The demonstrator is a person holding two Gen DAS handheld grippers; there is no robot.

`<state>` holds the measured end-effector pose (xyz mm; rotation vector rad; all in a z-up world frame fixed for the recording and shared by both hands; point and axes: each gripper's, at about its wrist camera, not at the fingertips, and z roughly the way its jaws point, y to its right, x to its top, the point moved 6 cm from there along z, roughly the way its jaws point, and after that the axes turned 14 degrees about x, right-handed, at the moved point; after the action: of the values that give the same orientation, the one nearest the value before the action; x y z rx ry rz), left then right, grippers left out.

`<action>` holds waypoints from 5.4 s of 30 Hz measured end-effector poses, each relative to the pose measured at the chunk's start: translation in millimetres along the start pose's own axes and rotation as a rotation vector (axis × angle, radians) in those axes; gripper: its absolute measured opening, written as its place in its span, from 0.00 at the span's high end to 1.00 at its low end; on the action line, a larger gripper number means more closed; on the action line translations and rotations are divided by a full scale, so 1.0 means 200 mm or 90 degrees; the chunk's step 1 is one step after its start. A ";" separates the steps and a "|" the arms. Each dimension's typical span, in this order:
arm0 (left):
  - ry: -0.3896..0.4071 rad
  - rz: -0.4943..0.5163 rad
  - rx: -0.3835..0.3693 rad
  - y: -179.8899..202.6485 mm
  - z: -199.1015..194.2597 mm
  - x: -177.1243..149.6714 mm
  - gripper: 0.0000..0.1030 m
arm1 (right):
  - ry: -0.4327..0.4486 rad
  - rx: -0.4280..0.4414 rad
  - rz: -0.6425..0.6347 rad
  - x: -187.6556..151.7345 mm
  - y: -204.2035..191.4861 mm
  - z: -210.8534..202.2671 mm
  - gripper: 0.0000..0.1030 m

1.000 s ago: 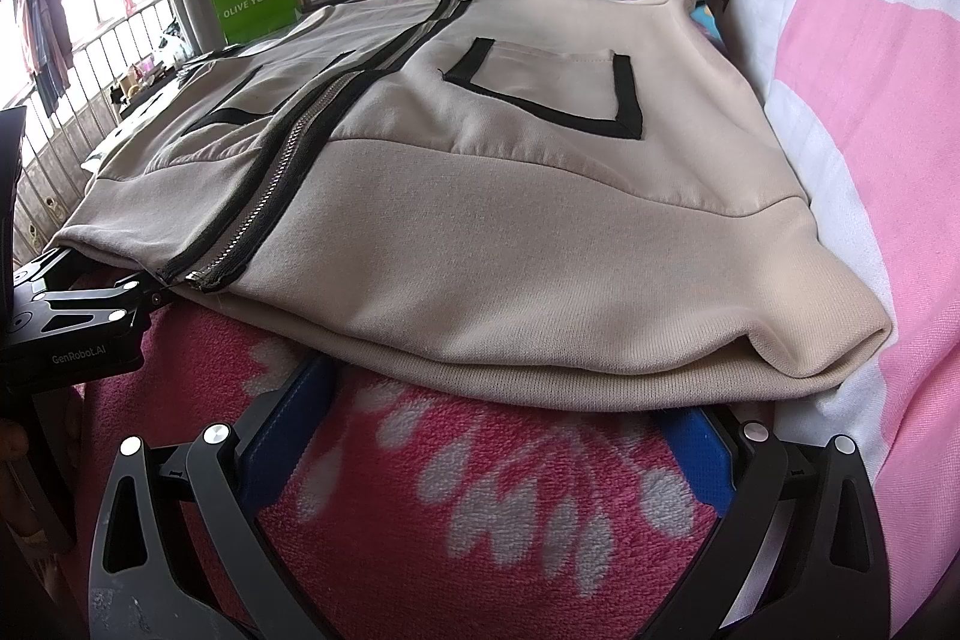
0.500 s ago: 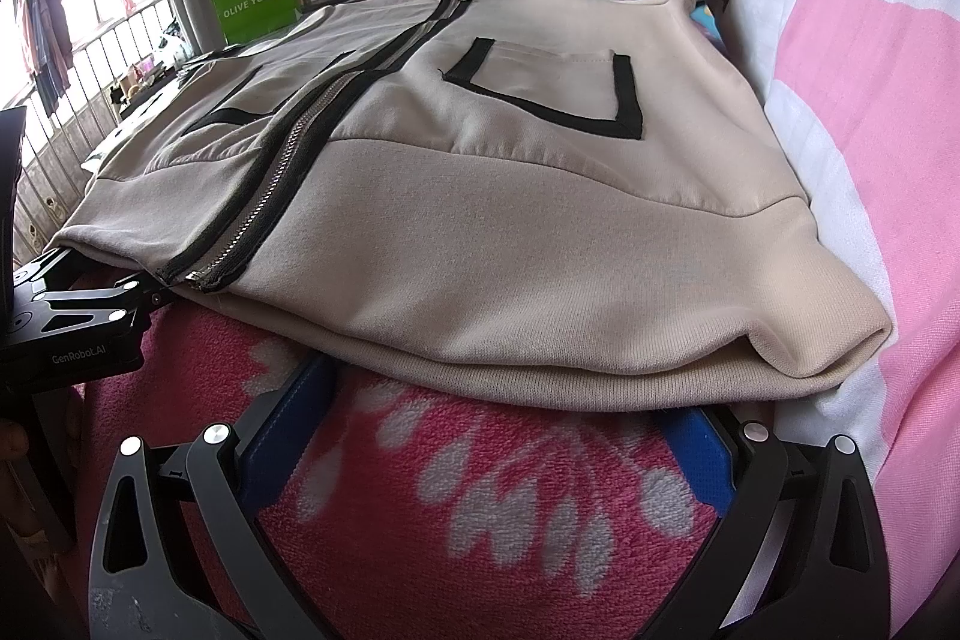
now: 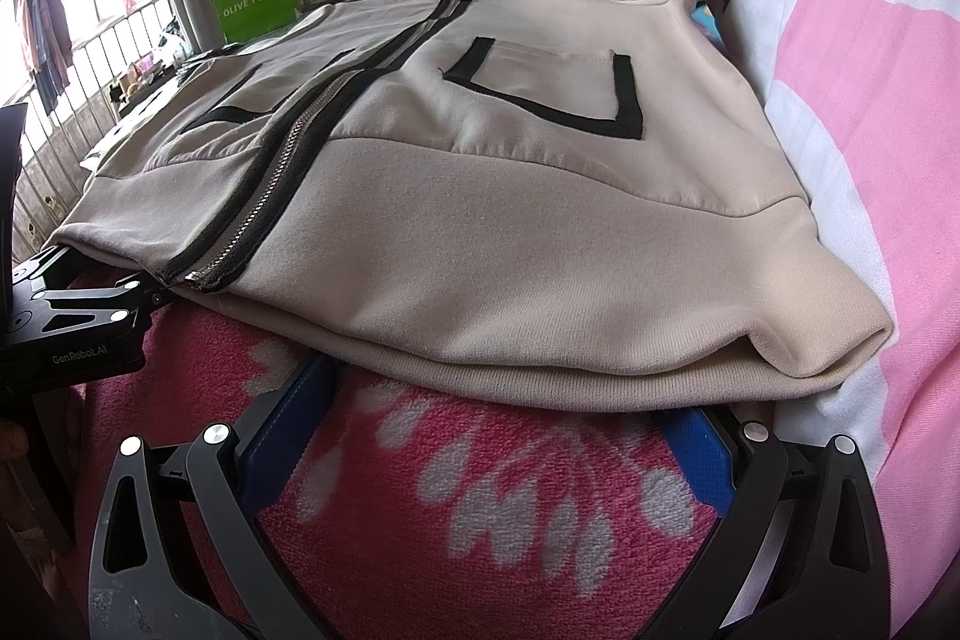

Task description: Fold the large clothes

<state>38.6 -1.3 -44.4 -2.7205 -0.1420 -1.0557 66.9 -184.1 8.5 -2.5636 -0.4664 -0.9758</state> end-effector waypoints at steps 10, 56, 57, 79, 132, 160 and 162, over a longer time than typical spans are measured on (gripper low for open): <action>-0.013 0.007 -0.001 0.00 0.00 0.00 0.03 | -0.012 0.000 0.000 0.01 -0.01 0.00 0.06; -0.030 -0.825 -0.293 -2.69 0.98 -0.15 0.14 | -0.127 0.086 -0.391 1.36 -1.14 1.56 0.81; -0.039 -0.816 -0.322 -2.67 0.98 -0.12 0.28 | -0.130 0.092 -0.384 1.36 -1.13 1.56 0.81; 0.036 -0.458 -0.451 -1.56 -0.07 1.46 0.93 | 0.053 0.066 -0.158 1.67 -0.56 0.39 0.50; -0.133 -0.299 -0.192 -0.59 1.23 1.30 0.97 | -0.004 -0.008 0.083 1.23 0.52 0.84 0.50; -0.082 -0.384 -0.095 -0.77 0.82 1.01 0.98 | 0.005 0.056 0.057 1.11 0.31 0.80 0.39; -0.070 -0.303 -0.134 -0.60 0.84 1.08 0.98 | 0.009 0.066 0.063 1.09 0.30 0.78 0.39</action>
<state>287.4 158.0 0.5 -3.0184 -0.7706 -1.0806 335.5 -130.6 35.2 -2.4609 -0.3722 -0.9110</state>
